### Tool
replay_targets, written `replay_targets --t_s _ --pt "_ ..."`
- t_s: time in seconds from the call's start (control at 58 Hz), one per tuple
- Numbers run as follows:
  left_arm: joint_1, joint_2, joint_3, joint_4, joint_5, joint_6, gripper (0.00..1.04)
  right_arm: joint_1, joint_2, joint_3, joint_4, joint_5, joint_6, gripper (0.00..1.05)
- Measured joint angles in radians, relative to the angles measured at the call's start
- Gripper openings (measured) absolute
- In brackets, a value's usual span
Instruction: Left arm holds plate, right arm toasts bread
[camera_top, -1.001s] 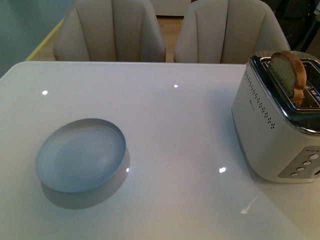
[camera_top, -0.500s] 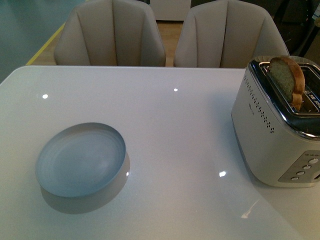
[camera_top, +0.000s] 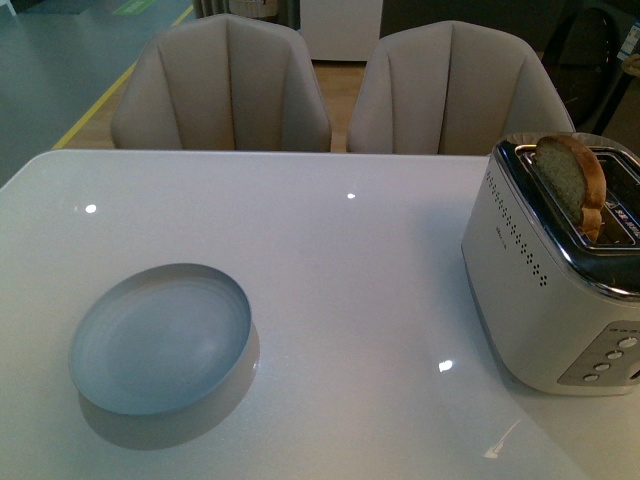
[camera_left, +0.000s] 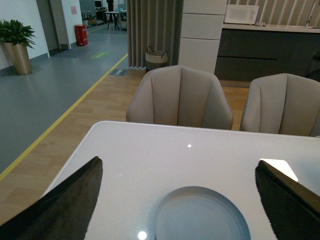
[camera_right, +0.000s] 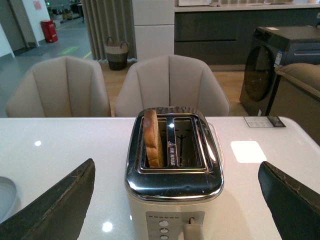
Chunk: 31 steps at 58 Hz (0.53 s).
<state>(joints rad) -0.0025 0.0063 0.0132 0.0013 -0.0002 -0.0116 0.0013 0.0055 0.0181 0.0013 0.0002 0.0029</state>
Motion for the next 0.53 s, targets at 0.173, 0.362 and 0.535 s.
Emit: replay_targets --t_s 0.173,0.362,0.535 --pt "0.0 0.0 0.0 0.0 0.0 0.002 0.97 0.0 0.0 0.0 0.0 0.0 0.0 0.96" --pt "0.0 0.0 0.0 0.0 0.0 0.002 0.97 0.0 0.0 0.0 0.0 0.0 0.0 0.96" --pt "0.0 0.0 0.0 0.0 0.0 0.002 0.97 0.0 0.0 0.0 0.0 0.0 0.0 0.96"
